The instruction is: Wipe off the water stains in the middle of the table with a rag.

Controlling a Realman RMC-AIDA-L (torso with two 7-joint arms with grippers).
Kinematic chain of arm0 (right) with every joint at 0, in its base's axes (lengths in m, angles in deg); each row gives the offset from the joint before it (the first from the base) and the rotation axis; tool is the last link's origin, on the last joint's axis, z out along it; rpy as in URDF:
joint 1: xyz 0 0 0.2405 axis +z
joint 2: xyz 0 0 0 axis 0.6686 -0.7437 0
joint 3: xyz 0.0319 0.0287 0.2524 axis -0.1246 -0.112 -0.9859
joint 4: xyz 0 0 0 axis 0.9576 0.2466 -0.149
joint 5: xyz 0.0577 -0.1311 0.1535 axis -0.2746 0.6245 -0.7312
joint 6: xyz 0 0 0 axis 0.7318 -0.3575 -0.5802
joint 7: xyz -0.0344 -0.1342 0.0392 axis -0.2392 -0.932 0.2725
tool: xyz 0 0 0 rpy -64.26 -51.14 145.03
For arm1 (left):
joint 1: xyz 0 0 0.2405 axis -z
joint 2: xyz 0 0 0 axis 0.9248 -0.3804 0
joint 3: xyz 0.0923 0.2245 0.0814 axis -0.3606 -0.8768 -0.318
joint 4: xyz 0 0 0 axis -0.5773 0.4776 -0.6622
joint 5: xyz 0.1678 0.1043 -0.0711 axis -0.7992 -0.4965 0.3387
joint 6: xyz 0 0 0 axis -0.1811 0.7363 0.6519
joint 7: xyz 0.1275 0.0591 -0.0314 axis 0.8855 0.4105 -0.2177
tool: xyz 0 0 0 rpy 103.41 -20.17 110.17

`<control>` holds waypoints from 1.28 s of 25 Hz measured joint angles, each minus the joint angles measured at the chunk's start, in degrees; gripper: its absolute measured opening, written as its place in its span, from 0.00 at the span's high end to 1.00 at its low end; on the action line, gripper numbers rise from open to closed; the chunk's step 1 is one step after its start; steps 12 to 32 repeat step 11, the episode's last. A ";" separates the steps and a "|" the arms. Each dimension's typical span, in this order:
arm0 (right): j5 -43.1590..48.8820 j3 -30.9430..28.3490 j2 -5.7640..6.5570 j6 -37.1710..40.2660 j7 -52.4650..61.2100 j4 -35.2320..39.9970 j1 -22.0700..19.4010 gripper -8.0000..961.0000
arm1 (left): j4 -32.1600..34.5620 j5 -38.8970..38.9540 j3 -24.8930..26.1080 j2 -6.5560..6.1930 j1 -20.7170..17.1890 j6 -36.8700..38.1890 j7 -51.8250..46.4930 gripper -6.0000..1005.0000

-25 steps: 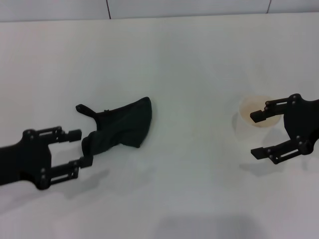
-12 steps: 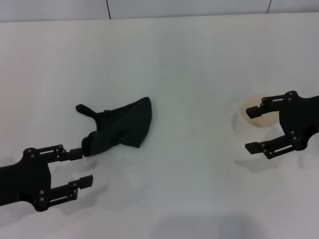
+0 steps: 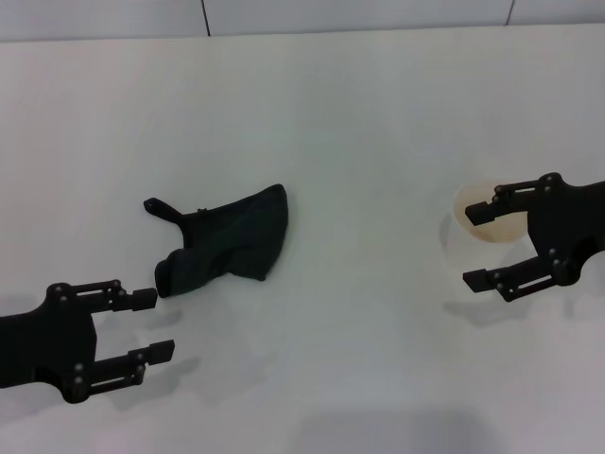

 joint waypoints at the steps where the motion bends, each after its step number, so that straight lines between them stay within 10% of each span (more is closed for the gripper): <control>1: 0.02 0.10 0.00 0.00 0.12 0.00 0.04 0.12 | 0.00 -0.31 0.01 -0.04 0.24 -0.01 -0.27 0.39; 32: 0.45 0.19 -0.02 -0.03 0.90 0.00 0.41 0.12 | 0.01 -0.93 0.01 -0.47 1.23 -0.39 -0.85 0.39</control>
